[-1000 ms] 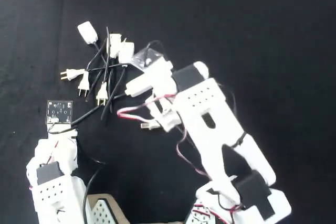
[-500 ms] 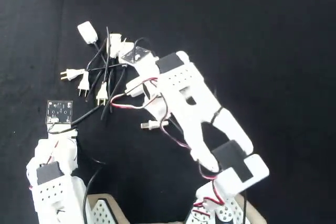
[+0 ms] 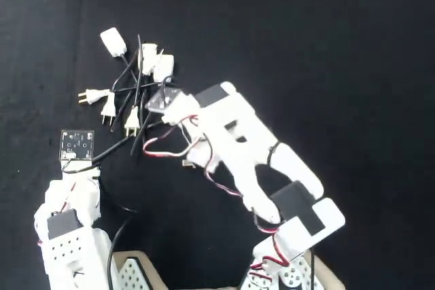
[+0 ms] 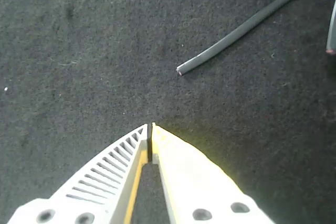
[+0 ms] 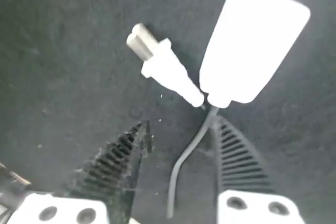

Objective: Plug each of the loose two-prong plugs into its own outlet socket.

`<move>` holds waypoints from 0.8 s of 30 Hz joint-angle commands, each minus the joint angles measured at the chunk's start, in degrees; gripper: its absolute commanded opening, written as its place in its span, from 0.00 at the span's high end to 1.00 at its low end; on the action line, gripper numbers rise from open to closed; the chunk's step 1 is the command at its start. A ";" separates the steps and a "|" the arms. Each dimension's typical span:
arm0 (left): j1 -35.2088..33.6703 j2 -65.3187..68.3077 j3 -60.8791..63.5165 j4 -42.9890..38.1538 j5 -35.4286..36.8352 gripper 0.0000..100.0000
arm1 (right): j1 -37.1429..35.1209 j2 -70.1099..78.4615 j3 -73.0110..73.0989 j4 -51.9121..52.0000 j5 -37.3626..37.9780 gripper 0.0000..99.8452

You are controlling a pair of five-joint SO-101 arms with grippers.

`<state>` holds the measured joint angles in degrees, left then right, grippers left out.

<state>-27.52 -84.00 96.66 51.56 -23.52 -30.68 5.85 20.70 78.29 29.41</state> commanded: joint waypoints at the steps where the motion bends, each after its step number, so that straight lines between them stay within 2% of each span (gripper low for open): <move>1: 0.22 -0.44 0.66 -1.32 0.18 0.97 | 1.58 -3.30 0.57 -3.60 0.18 0.77; 6: 0.31 -0.44 0.66 -1.32 0.18 0.97 | 5.27 -2.77 0.13 -10.37 -4.13 0.78; 13: 0.22 -0.44 0.66 -1.32 0.18 0.97 | 6.33 -4.79 -0.04 -9.67 -5.54 0.78; 14: 0.22 -0.44 0.66 -1.32 0.18 0.97 | 7.38 -5.58 -0.40 -8.70 -6.77 0.78; 17: 0.22 -0.44 0.66 -1.32 0.18 0.97 | 12.13 -8.31 -0.92 -7.12 -16.53 0.78; 24: 0.22 -0.44 0.66 -1.32 0.18 0.97 | 22.68 -12.35 -0.84 -1.05 -19.08 0.78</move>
<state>-27.52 -84.00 96.66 51.56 -23.52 -11.96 -3.82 21.41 75.74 12.70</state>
